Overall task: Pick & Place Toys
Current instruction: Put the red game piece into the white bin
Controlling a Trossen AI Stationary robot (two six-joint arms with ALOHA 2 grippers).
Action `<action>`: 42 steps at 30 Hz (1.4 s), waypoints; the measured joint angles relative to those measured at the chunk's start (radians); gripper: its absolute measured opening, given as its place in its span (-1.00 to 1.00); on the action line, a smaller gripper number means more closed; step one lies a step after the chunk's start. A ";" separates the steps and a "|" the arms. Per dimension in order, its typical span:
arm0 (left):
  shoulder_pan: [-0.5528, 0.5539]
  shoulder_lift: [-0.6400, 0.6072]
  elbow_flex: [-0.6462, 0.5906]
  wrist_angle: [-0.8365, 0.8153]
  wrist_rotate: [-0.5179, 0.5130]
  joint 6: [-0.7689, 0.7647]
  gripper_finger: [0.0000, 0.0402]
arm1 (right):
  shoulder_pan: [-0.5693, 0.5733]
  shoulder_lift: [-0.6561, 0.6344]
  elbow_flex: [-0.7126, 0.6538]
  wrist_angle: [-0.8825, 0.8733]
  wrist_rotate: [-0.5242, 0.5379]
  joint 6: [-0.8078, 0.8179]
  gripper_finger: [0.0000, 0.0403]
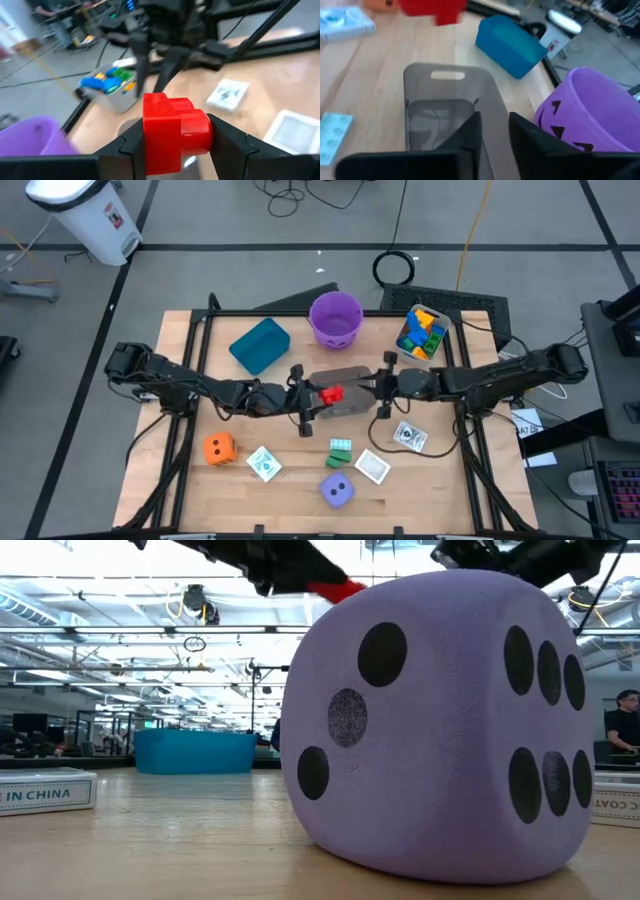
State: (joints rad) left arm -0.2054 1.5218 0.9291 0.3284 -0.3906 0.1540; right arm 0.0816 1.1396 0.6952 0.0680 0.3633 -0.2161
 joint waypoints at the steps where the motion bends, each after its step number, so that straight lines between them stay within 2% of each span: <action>1: 0.000 0.000 0.000 0.016 0.026 0.002 -0.17 | -0.002 -0.012 -0.017 0.025 -0.001 0.003 -0.59; 6: 0.002 0.001 0.000 0.036 0.099 0.019 -0.17 | -0.002 -0.039 -0.118 0.270 -0.024 0.000 -0.19; 10: 0.010 0.012 0.000 0.055 0.119 0.020 -0.17 | -0.002 -0.021 -0.211 0.544 -0.213 -0.032 0.15; 12: 0.016 0.022 -0.001 0.064 0.132 0.019 -0.17 | -0.001 0.006 -0.239 0.658 -0.269 -0.019 0.31; 16: 0.034 0.048 -0.001 0.101 0.161 0.007 -0.17 | -0.002 0.071 -0.231 0.740 -0.324 0.024 0.55; 20: 0.049 0.065 -0.001 0.123 0.182 -0.001 -0.17 | -0.001 0.143 -0.193 0.776 -0.343 0.046 0.65; 25: 0.050 0.065 -0.001 0.111 0.183 -0.008 -0.15 | -0.002 0.199 -0.167 0.788 -0.342 0.027 0.65; 29: 0.047 0.065 -0.001 0.120 0.183 -0.006 -0.15 | -0.002 0.217 -0.165 0.826 -0.343 0.021 0.53; 36: 0.047 0.065 -0.001 0.118 0.183 -0.016 -0.14 | -0.001 0.219 -0.165 0.833 -0.346 0.021 0.16; 42: 0.046 0.065 -0.001 0.117 0.189 -0.018 -0.15 | -0.001 0.219 -0.165 0.834 -0.398 0.020 -0.22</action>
State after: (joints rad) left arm -0.1593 1.5867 0.9283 0.4458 -0.2019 0.1357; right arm 0.0803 1.3586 0.5301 0.9019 -0.0352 -0.1958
